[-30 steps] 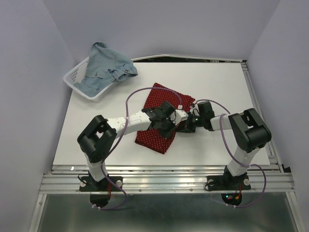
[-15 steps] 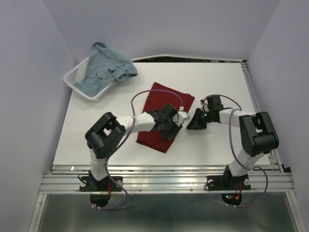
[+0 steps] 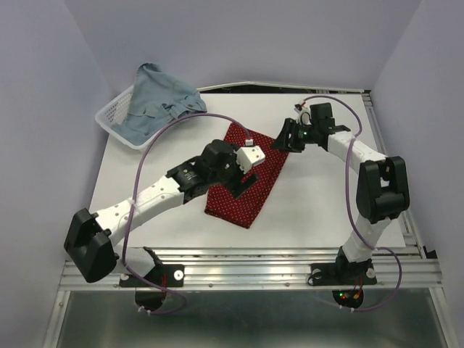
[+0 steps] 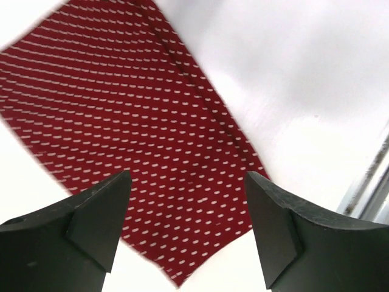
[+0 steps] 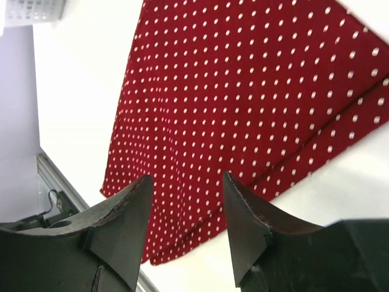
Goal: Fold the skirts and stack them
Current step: Fold the skirt
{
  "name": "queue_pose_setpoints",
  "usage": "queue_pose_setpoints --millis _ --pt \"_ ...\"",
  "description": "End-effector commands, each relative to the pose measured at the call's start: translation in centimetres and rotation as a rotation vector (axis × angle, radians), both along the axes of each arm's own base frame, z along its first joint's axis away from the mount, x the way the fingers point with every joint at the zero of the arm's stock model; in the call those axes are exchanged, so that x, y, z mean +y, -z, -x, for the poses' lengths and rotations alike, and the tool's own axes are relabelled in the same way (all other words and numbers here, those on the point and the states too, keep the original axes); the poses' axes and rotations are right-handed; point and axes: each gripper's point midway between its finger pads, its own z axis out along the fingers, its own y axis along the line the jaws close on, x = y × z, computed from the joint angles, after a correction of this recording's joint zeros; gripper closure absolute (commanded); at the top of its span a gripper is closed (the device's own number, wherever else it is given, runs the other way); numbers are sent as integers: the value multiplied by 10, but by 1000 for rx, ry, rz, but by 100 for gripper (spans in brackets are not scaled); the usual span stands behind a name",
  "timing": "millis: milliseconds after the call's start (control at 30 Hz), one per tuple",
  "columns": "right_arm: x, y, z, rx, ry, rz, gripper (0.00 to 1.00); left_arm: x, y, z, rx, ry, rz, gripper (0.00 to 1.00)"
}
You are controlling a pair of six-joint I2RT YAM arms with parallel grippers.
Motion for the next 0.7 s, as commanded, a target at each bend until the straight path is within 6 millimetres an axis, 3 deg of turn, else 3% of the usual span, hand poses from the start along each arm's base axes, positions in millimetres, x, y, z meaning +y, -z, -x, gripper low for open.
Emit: queue_pose_setpoints --millis 0,133,233,333,467,567,667 --pt "3 19 -24 27 36 28 45 43 38 0 4 29 -173 17" --pt "-11 33 -46 11 129 115 48 47 60 17 52 109 -200 29" --pt "-22 44 -59 -1 179 185 48 44 72 22 76 105 -190 30" --pt "-29 43 -74 -28 209 227 48 31 84 25 127 88 -176 35" --pt "-31 45 -79 -31 218 240 48 15 84 26 141 94 -142 37" --pt "-32 46 -80 -30 220 249 48 2 89 33 157 121 -139 43" --pt "-39 50 -81 -24 249 284 48 -6 102 37 165 140 -174 47"
